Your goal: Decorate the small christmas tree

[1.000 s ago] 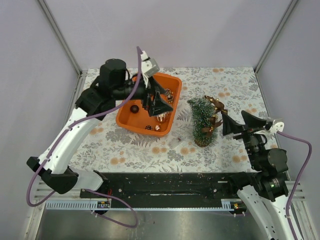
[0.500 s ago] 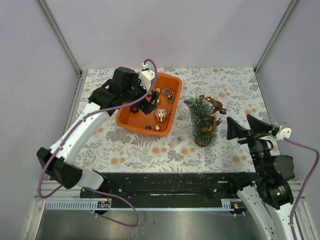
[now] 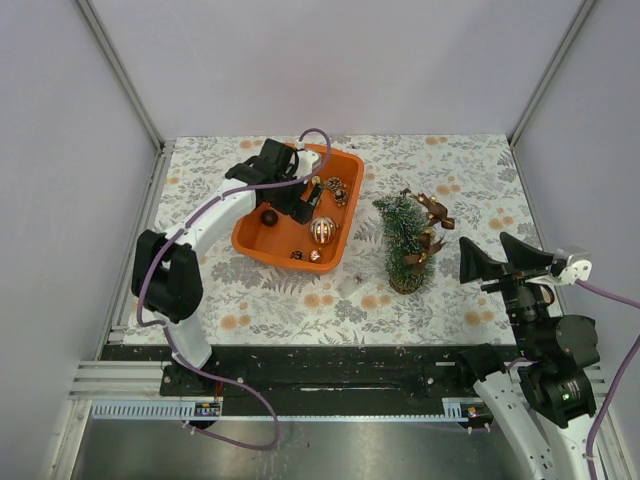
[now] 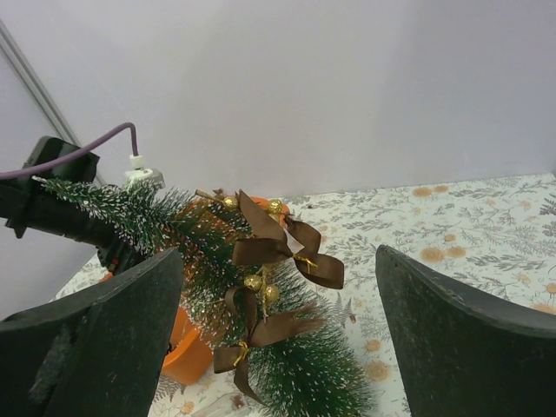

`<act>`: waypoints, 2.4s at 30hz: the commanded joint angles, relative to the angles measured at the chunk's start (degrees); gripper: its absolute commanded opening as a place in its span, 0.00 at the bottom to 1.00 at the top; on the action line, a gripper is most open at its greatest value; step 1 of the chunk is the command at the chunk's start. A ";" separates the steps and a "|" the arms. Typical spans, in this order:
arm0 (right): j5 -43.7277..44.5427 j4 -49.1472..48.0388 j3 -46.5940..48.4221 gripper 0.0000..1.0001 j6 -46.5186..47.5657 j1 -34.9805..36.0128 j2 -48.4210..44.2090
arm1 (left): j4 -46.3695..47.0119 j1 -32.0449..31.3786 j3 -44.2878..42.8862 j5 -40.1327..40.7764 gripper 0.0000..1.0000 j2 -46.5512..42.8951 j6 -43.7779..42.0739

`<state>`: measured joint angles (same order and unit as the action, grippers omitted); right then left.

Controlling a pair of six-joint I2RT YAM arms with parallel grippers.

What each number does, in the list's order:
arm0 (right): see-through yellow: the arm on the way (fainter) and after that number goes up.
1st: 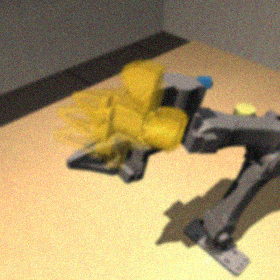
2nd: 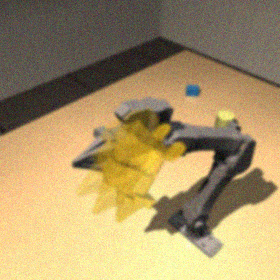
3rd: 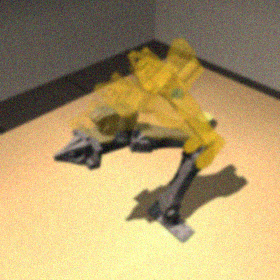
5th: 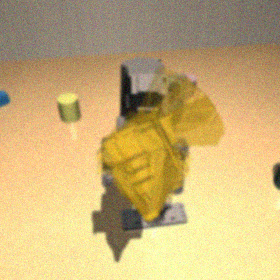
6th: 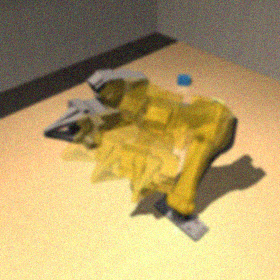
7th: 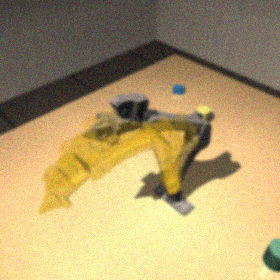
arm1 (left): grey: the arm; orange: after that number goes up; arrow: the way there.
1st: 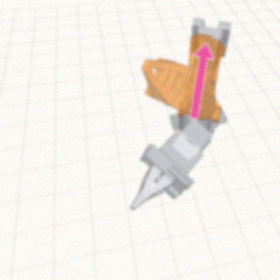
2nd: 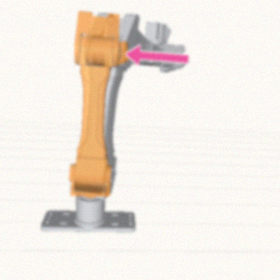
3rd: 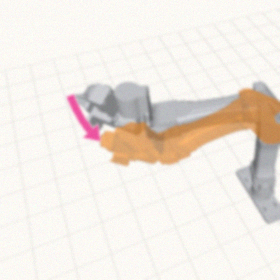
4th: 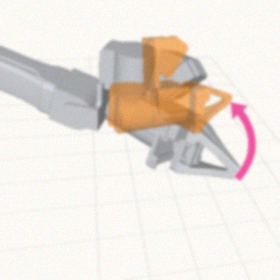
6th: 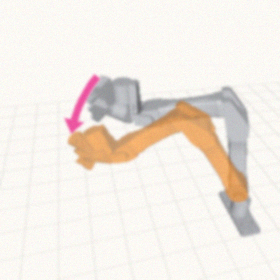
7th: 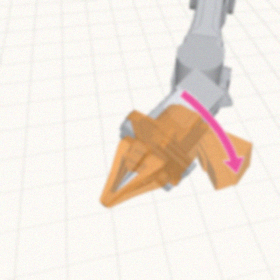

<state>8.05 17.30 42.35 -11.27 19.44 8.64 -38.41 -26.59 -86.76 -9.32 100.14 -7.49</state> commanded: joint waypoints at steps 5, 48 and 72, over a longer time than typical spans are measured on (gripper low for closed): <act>0.21 -0.34 1.51 0.99 0.72 0.25 1.29 | -2.10 5.40 -7.02 10.71 0.88 5.68 -0.24; 20.67 15.65 13.80 0.99 -3.05 0.25 21.20 | -10.81 -3.82 -33.92 2.91 0.84 27.32 12.32; 29.74 13.73 12.32 0.99 -7.63 0.16 25.02 | 6.69 -6.01 -4.55 -38.92 0.99 -13.31 10.74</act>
<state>36.25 30.30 53.34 -17.56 19.44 33.87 -40.49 -30.89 -91.68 -37.63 88.75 2.17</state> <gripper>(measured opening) 0.993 0.988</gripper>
